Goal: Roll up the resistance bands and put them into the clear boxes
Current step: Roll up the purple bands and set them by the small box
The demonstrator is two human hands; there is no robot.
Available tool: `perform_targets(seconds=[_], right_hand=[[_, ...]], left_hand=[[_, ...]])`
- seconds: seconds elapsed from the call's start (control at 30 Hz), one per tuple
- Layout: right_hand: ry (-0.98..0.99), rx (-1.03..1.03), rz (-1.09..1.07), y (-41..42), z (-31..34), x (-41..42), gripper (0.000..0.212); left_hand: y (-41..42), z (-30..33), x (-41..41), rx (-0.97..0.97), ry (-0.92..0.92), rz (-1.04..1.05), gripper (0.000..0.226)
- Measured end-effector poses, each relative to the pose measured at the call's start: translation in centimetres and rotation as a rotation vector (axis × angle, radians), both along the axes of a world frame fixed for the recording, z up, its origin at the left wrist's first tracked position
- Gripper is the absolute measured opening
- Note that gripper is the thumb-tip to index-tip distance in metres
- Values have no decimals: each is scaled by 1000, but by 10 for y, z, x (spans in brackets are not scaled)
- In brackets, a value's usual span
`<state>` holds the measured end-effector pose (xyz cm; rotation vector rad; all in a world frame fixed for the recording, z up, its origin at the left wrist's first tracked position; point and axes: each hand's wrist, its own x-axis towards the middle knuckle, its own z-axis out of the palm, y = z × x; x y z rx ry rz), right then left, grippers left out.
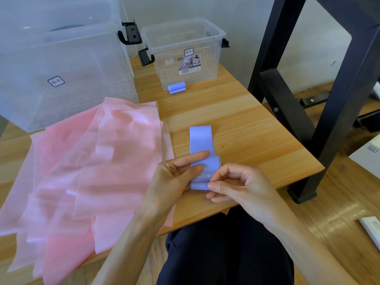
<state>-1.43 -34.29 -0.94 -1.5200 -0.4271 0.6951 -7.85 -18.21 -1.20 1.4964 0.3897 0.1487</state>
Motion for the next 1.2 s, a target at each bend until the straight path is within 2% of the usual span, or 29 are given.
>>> perform_targets(seconds=[0.27, 0.93, 1.2], right_hand=[[1, 4, 4, -2, -1, -1, 5], [26, 23, -9, 0, -3, -4, 2], [7, 10, -4, -1, -2, -4, 6]], left_hand=[[-2, 2, -1, 36, -18, -22, 28], [0, 3, -2, 43, -2, 46, 30], [-2, 5, -3, 102, -1, 40, 25]])
